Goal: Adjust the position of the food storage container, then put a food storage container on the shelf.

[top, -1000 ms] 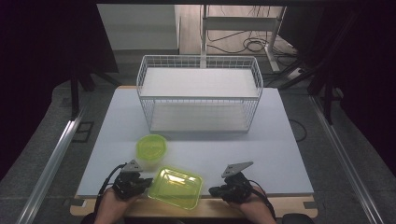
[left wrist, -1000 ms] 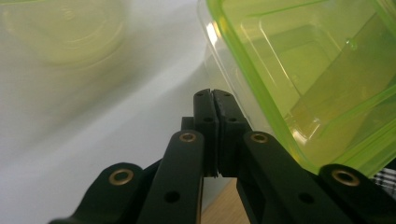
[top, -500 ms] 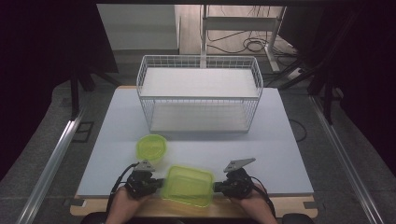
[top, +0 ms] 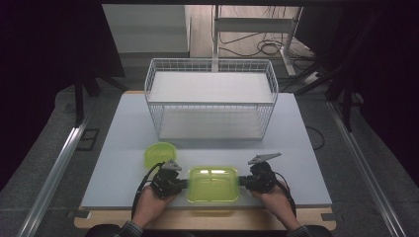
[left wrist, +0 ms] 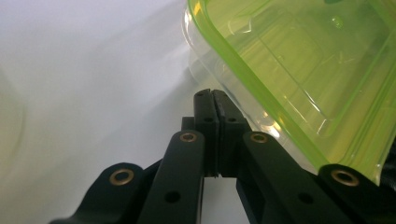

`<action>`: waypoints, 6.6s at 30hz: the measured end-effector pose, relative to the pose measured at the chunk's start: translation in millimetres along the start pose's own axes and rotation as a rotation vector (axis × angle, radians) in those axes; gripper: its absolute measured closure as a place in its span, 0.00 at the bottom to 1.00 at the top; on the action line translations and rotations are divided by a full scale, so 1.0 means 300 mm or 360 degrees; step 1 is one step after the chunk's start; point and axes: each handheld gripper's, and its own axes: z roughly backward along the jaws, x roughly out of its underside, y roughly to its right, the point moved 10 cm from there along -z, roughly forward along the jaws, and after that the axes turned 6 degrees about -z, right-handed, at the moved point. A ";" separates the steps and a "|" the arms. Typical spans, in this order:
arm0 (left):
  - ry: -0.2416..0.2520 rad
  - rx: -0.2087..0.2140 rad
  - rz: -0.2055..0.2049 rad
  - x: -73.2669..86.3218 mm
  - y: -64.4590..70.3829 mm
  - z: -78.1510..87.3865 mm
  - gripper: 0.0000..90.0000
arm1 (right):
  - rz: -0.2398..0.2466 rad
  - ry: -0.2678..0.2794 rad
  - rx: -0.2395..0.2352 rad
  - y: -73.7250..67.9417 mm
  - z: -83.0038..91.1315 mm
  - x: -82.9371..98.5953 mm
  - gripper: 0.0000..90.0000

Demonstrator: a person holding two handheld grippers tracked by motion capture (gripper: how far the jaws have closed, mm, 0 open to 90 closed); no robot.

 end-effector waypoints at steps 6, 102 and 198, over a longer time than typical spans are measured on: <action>0.0003 -0.0014 -0.0008 -0.053 -0.009 -0.048 0.99 | -0.0036 0.0030 0.0061 0.078 -0.005 -0.053 0.95; 0.0159 -0.0480 -0.0354 0.136 -0.004 0.137 0.03 | -0.0257 0.0153 -0.0120 0.072 0.069 -0.086 0.55; 0.0118 -0.0436 -0.0391 0.141 0.003 0.108 0.01 | -0.0517 0.0573 -0.0450 -0.018 0.392 -0.651 0.89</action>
